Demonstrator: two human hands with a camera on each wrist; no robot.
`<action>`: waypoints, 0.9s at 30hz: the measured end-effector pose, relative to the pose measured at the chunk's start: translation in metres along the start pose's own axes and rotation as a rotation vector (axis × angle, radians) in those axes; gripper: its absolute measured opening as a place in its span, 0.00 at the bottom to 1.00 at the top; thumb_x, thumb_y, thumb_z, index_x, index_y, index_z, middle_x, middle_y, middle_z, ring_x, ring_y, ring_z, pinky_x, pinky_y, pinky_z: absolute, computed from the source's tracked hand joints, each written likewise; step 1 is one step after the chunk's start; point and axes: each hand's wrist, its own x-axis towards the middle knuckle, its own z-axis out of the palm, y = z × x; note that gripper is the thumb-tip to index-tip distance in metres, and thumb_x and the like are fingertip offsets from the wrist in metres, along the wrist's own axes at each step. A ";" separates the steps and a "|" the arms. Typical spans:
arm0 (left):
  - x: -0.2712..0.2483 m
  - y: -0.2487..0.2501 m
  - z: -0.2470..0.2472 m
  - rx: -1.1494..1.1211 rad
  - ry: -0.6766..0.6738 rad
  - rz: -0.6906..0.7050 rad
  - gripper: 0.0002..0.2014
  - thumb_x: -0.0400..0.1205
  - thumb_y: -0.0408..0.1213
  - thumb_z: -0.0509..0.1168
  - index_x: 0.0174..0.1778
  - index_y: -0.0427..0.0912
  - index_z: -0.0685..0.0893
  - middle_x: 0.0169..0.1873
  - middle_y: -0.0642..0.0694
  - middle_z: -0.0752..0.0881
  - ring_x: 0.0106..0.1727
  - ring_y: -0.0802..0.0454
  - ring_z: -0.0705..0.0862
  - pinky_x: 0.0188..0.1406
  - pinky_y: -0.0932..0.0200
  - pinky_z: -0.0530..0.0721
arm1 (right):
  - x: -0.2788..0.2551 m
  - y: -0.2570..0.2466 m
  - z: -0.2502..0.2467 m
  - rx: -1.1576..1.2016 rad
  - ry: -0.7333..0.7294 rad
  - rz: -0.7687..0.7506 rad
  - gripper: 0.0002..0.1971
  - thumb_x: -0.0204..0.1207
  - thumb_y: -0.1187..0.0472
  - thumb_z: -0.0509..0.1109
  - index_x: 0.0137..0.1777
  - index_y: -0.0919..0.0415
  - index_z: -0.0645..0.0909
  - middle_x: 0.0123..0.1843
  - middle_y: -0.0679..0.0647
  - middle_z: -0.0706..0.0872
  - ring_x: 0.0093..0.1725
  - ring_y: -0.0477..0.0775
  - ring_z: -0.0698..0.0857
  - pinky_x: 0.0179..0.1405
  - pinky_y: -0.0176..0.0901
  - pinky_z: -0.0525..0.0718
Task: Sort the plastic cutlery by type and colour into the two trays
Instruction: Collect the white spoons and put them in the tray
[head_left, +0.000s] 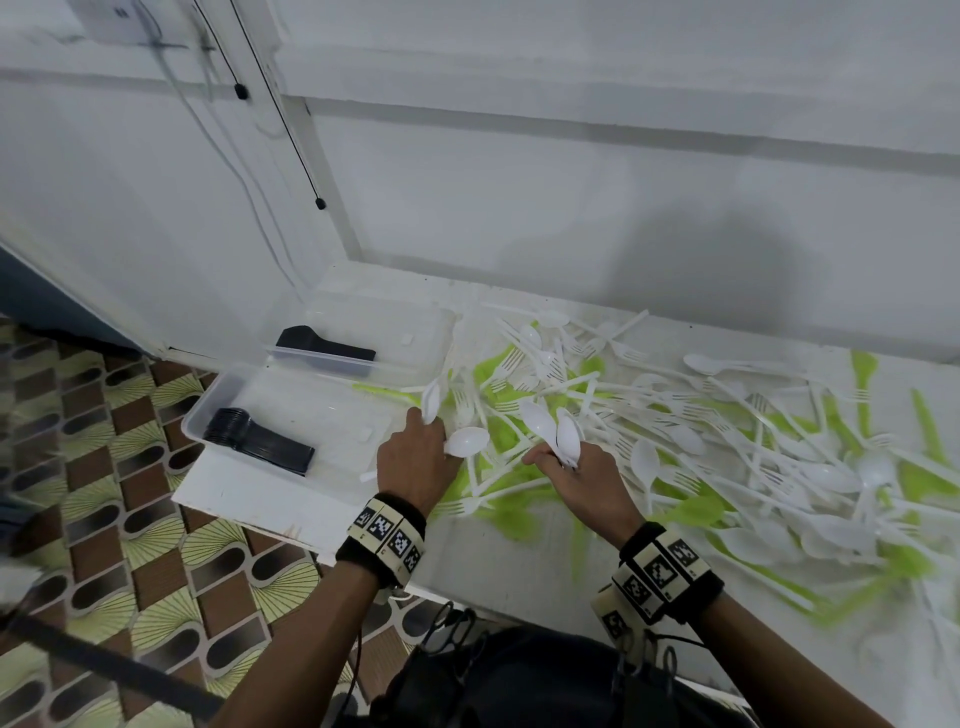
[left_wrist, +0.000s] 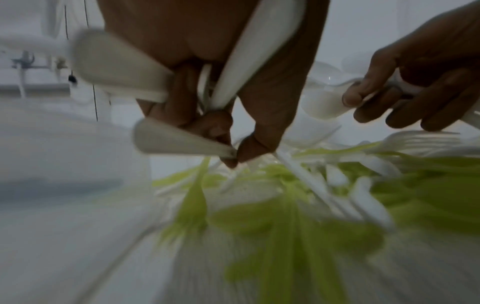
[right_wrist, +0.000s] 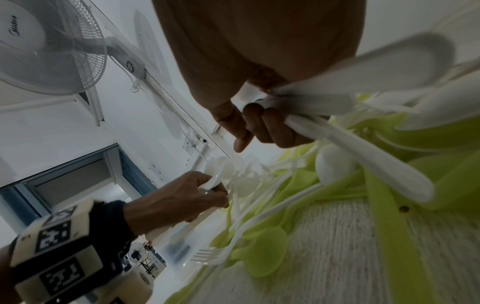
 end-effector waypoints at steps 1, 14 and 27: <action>0.001 0.000 -0.006 0.039 -0.002 0.029 0.18 0.74 0.53 0.77 0.37 0.41 0.84 0.40 0.40 0.81 0.30 0.37 0.85 0.27 0.55 0.70 | 0.001 0.002 0.000 -0.002 -0.011 -0.007 0.13 0.83 0.59 0.71 0.40 0.44 0.92 0.35 0.50 0.90 0.36 0.54 0.84 0.35 0.38 0.76; 0.015 -0.026 -0.045 -0.437 -0.201 0.051 0.23 0.78 0.64 0.63 0.26 0.49 0.80 0.30 0.50 0.85 0.41 0.46 0.85 0.42 0.51 0.76 | 0.018 0.002 0.005 -0.015 -0.035 0.012 0.11 0.83 0.54 0.71 0.42 0.43 0.92 0.41 0.58 0.90 0.45 0.60 0.86 0.38 0.35 0.77; 0.014 -0.008 -0.051 -1.036 -0.185 0.163 0.16 0.81 0.48 0.76 0.40 0.36 0.92 0.24 0.58 0.78 0.26 0.62 0.72 0.28 0.65 0.69 | 0.043 -0.011 -0.008 -0.080 0.051 -0.043 0.10 0.83 0.57 0.71 0.44 0.44 0.93 0.39 0.44 0.92 0.40 0.42 0.87 0.40 0.32 0.79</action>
